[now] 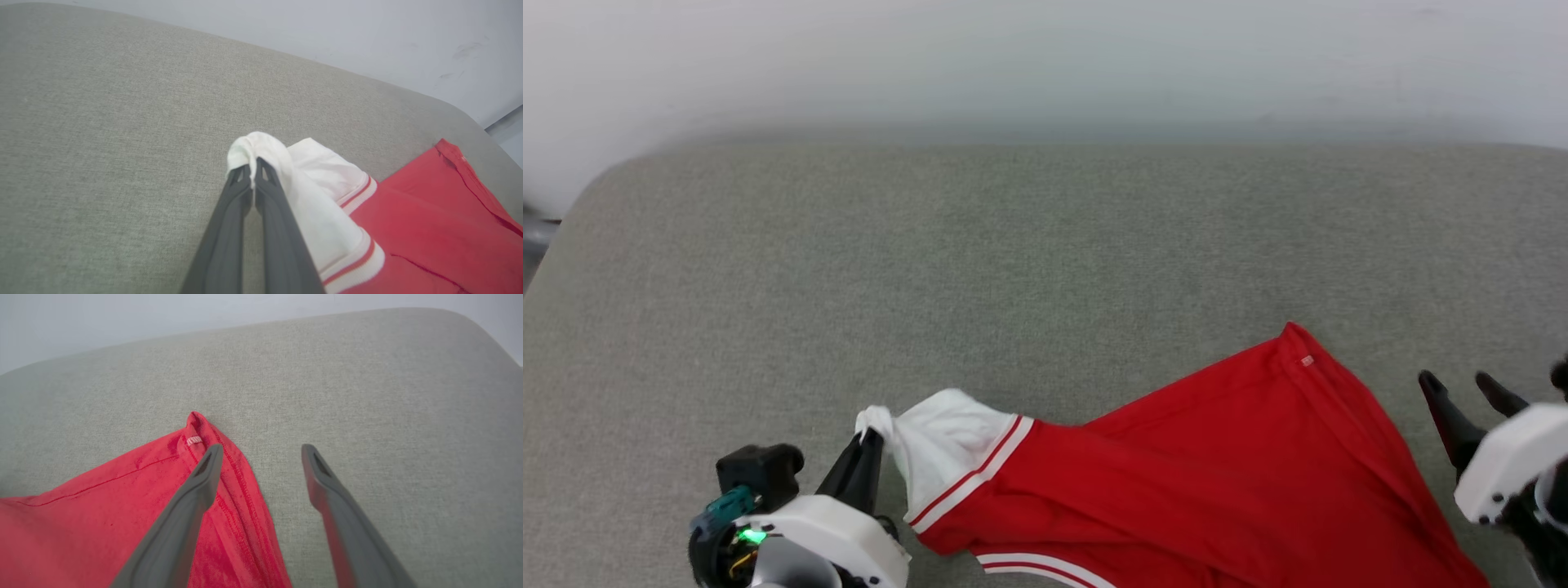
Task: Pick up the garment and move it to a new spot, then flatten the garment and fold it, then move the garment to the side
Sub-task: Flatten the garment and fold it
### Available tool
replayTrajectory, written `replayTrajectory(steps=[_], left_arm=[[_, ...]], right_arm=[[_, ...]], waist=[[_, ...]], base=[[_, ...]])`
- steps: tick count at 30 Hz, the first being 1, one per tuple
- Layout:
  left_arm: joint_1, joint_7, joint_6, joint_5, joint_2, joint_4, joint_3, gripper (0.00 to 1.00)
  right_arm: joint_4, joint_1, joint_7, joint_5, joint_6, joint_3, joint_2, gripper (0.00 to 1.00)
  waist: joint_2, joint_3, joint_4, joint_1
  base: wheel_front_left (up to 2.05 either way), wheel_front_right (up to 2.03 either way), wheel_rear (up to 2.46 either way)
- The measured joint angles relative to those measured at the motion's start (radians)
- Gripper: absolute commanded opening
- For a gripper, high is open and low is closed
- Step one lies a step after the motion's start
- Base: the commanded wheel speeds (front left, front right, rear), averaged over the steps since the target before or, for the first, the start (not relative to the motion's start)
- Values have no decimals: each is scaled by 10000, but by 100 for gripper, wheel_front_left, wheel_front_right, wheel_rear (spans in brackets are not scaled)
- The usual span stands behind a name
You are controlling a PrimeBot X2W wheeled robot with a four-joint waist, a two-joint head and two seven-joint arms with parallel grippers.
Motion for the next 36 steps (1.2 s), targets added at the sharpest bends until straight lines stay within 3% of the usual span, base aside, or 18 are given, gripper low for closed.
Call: replayTrajectory(steps=[9, 19, 25, 26, 27, 28, 36], left_arm=[[-1050, -138, -301, 249, -408, -23, -360, 0], [-1862, -447, -564, 382, -755, 153, -558, 0], [-1882, -562, -583, 334, -784, 374, -552, 0], [-1882, -571, -583, 334, -782, 389, -541, 0], [-1873, -579, -581, 330, -780, 410, -533, 0], [-1858, -579, -579, 316, -771, 426, -529, 0], [-1796, -518, -527, 222, -537, 554, -389, 0]], right_arm=[[976, -2633, 3766, 943, 2, 2161, -1515, 100], [2255, -4123, 4684, 1354, 0, 3983, -2353, 100], [3070, -4450, 5501, 1852, -4, 4439, -2522, 100], [3131, -4480, 5595, 1927, -4, 4500, -2523, 48], [3193, -4505, 5718, 2015, -6, 4558, -2522, 13], [3244, -4525, 5812, 2100, -6, 4596, -2520, 0], [3492, -4609, 5271, 2418, -2, 5007, -2355, 0]], waist=[[-1, 975, 755, 0], [-1, 2124, 1461, 0], [-1, 2293, 1614, -1], [-1, 2273, 1603, -1], [-1, 2244, 1587, -1], [-1, 2211, 1564, -2], [-1, 1618, 1322, 0]], base=[[0, 0, 0], [0, 0, 0], [0, 0, 0], [0, 0, 0], [0, 0, 0], [0, 0, 0], [0, 0, 0]])
